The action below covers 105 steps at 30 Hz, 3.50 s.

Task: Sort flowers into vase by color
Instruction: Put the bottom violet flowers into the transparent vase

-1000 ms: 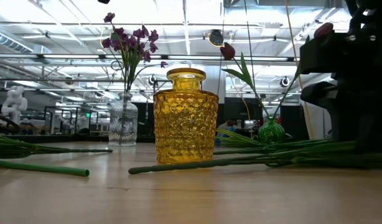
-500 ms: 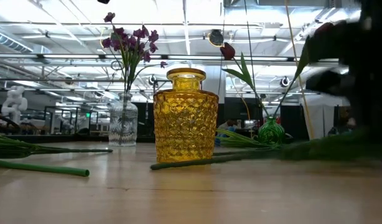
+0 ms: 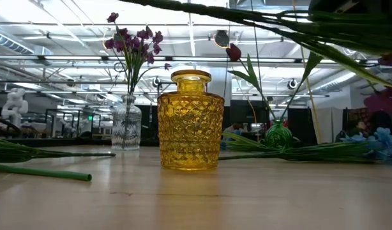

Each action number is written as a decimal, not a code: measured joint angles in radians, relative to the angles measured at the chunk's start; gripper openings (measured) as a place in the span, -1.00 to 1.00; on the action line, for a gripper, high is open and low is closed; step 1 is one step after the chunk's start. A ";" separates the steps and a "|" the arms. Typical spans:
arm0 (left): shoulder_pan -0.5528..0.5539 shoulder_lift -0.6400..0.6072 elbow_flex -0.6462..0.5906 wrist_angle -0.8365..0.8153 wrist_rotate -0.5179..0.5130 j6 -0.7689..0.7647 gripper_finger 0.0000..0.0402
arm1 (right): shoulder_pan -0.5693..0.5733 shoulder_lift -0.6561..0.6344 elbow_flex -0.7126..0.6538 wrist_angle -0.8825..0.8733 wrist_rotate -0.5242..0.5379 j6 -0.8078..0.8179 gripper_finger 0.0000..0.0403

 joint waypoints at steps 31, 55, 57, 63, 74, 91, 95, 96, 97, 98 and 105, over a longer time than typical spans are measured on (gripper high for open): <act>0.124 0.601 0.502 -0.325 0.295 -0.050 0.64 | 0.008 -0.001 0.006 -0.034 0.021 0.093 -0.99; 0.135 0.602 0.512 -0.380 0.337 -0.023 0.22 | 0.008 -0.002 0.085 -0.076 0.108 0.104 -0.99; 0.137 0.602 0.512 -0.380 0.339 -0.021 0.12 | 0.008 -0.002 0.085 -0.078 0.108 0.104 -0.99; 0.148 0.602 0.512 -0.388 0.374 -0.021 -0.12 | 0.008 -0.002 0.085 -0.078 0.105 0.105 -0.99; 0.147 0.589 0.511 -0.423 0.393 0.023 -0.62 | 0.008 0.027 0.084 -0.078 0.124 0.089 -0.91; 0.140 0.516 0.511 -0.676 0.361 -0.019 -0.98 | 0.016 0.024 0.107 -0.131 0.214 0.197 -0.19; 0.106 0.481 0.511 -0.760 0.359 -0.037 -0.98 | 0.026 0.012 0.151 -0.172 0.303 0.216 -0.12; 0.095 0.473 0.511 -0.767 0.358 -0.036 -0.98 | 0.032 0.005 0.161 -0.175 0.335 0.216 -0.11; 0.082 0.466 0.511 -0.771 0.358 -0.030 -0.98 | 0.040 -0.003 0.169 -0.179 0.371 0.217 -0.11; 0.070 0.459 0.511 -0.779 0.353 -0.029 -0.97 | 0.047 -0.011 0.174 -0.184 0.399 0.217 -0.11; -0.011 0.396 0.511 -0.819 0.258 -0.028 -0.97 | 0.122 -0.089 0.176 -0.196 0.580 0.262 -0.11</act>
